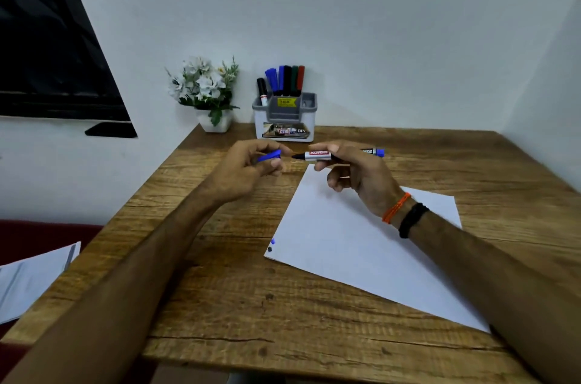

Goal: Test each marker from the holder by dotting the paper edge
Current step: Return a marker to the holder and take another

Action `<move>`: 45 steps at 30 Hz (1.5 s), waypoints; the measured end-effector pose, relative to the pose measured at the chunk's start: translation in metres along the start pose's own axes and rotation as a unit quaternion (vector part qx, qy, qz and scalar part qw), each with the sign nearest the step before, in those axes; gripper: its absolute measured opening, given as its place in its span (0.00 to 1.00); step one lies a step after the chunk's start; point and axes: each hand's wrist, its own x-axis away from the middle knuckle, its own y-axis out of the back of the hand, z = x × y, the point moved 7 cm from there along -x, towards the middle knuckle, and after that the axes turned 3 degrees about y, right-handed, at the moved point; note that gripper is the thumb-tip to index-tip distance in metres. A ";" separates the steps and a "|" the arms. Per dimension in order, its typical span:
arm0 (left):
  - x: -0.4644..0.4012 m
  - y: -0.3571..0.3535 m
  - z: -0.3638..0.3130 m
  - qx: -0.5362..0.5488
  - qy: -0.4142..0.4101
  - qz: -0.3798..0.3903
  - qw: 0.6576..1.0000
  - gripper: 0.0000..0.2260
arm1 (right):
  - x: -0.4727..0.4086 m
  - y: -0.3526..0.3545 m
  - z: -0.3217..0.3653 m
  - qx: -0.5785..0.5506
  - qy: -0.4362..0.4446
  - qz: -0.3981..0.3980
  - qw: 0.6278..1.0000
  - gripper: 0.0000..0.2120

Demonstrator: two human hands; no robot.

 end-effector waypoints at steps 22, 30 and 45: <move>0.002 0.000 -0.002 0.114 0.005 -0.043 0.993 0.08 | -0.004 0.007 0.001 0.048 0.033 -0.018 0.998 0.11; 0.005 0.002 -0.002 0.137 0.005 -0.099 0.986 0.08 | -0.004 0.002 0.016 0.234 0.195 0.005 0.953 0.08; 0.008 -0.009 0.005 0.178 0.043 -0.123 0.975 0.06 | 0.000 0.000 0.018 0.296 0.254 -0.017 0.920 0.10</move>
